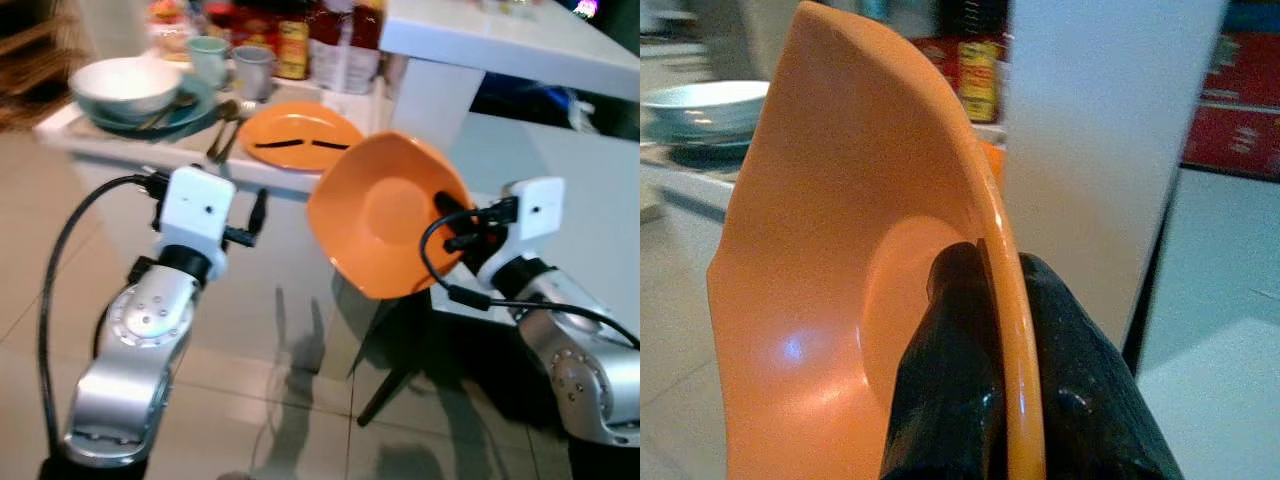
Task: Setting the table
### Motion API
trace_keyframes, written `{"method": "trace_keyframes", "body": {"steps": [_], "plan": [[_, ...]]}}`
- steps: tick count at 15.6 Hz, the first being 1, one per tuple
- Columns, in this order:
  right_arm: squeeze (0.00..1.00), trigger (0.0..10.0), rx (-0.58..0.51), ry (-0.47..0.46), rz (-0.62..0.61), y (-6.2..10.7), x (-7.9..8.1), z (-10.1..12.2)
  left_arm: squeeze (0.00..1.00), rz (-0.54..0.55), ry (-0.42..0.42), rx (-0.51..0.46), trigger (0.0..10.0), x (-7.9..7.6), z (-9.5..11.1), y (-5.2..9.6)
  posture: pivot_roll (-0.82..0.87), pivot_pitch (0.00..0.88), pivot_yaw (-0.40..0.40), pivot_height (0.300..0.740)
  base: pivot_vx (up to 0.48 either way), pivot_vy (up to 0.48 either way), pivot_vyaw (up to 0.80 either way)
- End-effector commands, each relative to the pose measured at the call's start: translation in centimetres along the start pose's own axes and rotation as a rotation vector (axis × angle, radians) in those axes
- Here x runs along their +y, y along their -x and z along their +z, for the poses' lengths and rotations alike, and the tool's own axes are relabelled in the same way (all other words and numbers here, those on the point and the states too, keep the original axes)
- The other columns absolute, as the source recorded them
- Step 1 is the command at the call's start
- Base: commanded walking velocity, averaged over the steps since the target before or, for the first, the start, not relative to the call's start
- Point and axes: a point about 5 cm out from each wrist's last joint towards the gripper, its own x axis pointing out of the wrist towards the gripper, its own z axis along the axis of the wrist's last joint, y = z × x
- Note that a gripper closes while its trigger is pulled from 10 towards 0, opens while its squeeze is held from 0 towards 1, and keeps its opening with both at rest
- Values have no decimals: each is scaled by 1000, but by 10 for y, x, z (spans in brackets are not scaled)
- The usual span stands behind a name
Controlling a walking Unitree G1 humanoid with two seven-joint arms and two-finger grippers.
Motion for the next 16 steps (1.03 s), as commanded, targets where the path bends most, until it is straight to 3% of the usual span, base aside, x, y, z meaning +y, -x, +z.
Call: {"method": "trace_keyframes", "body": {"steps": [1, 4, 12, 16], "plan": [[0, 10000, -37, 43, -56, 4, -14, 9, 0, -9, 5, -8, 10000, -4, 2, -2, -16, 17, -67, 740, 0, -480, 800], [0, 10000, -47, 39, -143, 7, -30, 12, 0, -17, -1, -12, 10000, -6, 2, -4, -19, 18, -64, 740, 0, -480, 533], [0, 10000, -76, -18, -175, 5, -30, 11, 0, -25, 1, -3, 10000, -9, 0, -5, -27, 15, -64, 740, 0, -480, 0], [0, 10000, -90, -35, -265, 7, -43, 13, 0, -32, 4, -5, 10000, -12, 0, -4, -29, 4, -74, 740, 0, -480, 592]]}}
